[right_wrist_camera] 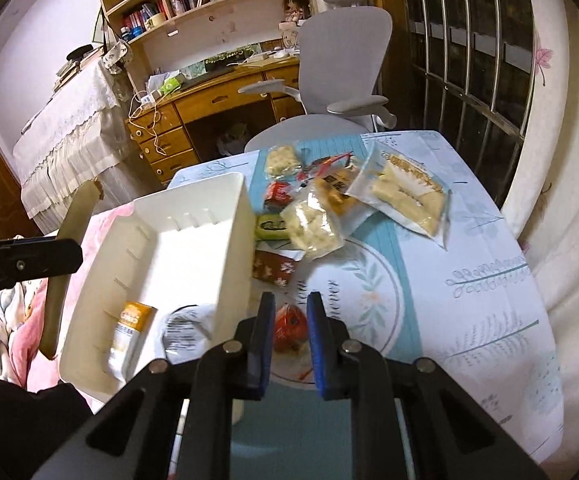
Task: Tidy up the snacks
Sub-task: 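Carry the cracker pack into the tray with the left gripper while the right gripper grasps the nut bag, then open the left gripper to release the cracker pack in the tray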
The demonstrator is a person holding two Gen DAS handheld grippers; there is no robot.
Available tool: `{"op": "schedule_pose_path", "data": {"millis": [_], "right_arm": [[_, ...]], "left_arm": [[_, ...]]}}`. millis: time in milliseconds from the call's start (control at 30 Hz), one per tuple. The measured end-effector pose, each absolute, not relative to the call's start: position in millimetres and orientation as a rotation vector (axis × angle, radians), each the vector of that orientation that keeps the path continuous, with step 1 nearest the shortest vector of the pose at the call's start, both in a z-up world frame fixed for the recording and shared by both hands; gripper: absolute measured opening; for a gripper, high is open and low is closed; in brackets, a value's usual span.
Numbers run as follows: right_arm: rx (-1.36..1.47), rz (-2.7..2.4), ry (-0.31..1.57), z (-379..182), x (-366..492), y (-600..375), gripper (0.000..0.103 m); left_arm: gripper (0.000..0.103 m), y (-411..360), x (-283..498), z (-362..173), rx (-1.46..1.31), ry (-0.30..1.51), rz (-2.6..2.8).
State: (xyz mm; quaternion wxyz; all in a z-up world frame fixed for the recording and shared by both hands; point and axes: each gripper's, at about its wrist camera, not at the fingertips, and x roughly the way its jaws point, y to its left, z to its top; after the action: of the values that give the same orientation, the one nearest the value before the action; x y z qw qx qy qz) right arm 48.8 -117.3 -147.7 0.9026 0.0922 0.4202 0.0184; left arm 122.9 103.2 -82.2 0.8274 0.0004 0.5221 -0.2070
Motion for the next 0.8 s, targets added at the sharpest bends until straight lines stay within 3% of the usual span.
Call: {"op": "schedule_pose_path", "data": {"millis": [300, 367, 433, 533, 800], "right_arm": [[0.192, 0.012, 0.897, -154.0, 41.8, -90.7, 0.016], [0.186, 0.008, 0.912, -155.2, 41.7, -87.5, 0.016], [0.183, 0.007, 0.927, -156.5, 41.8, -86.1, 0.016], [0.175, 0.002, 0.942, -156.9, 41.7, -84.9, 0.016], [0.171, 0.016, 0.945, -155.8, 45.0, -95.7, 0.016]], "left_arm": [[0.057, 155.5, 131.3, -106.0, -0.057, 1.157, -0.338], [0.062, 160.4, 132.1, -113.2, -0.081, 1.18, -0.328], [0.074, 164.1, 130.4, -116.9, -0.101, 1.193, -0.332], [0.079, 163.3, 129.1, -118.1, -0.103, 1.19, -0.336], [0.08, 148.0, 129.5, -116.7, -0.109, 1.191, -0.265]]}}
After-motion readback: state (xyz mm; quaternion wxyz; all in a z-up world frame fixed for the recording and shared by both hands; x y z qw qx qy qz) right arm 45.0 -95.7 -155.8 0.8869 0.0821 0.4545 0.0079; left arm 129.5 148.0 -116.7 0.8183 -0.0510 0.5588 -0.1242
